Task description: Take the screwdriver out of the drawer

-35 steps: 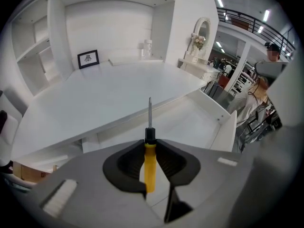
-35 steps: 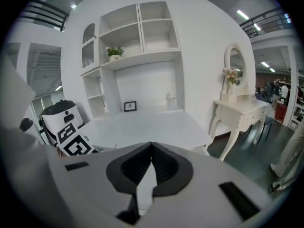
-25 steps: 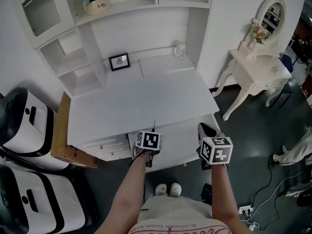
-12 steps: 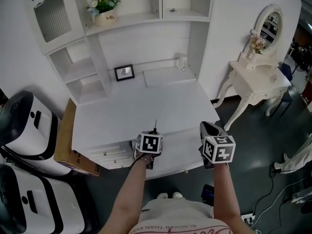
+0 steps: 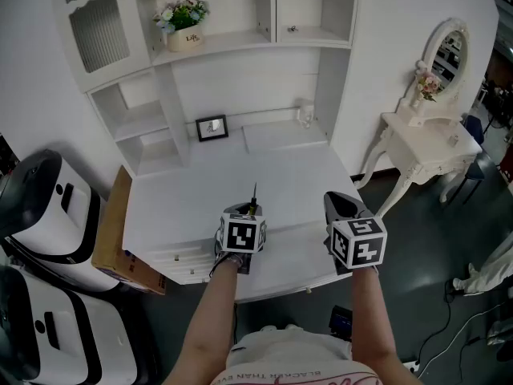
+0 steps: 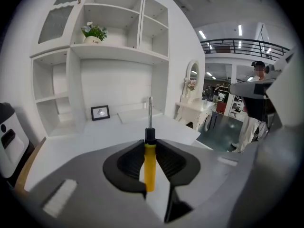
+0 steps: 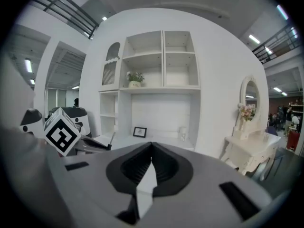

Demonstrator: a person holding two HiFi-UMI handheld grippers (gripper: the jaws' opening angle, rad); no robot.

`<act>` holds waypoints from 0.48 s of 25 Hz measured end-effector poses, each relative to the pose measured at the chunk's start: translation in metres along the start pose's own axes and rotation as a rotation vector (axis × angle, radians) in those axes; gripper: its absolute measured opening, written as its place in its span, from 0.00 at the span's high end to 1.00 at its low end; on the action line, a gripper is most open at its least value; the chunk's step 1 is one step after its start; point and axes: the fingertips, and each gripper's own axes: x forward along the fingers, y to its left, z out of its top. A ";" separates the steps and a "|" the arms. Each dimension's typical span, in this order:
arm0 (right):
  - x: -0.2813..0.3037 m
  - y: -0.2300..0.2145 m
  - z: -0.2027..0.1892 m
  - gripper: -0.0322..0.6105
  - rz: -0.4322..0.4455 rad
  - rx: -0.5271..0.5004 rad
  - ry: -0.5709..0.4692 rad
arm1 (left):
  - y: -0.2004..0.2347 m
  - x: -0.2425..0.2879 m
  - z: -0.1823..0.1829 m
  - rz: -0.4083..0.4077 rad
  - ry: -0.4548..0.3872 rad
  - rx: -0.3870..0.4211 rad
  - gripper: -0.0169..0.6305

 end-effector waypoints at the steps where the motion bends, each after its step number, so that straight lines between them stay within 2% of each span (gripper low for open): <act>1: 0.000 0.002 0.007 0.94 0.004 -0.008 -0.015 | 0.001 -0.005 0.008 0.003 -0.022 0.002 0.84; 6: -0.005 0.008 0.040 0.94 0.017 -0.049 -0.089 | 0.012 -0.035 0.047 0.034 -0.146 0.011 0.84; 12: -0.012 0.012 0.071 0.94 0.021 -0.050 -0.175 | 0.023 -0.076 0.087 0.077 -0.291 0.037 0.84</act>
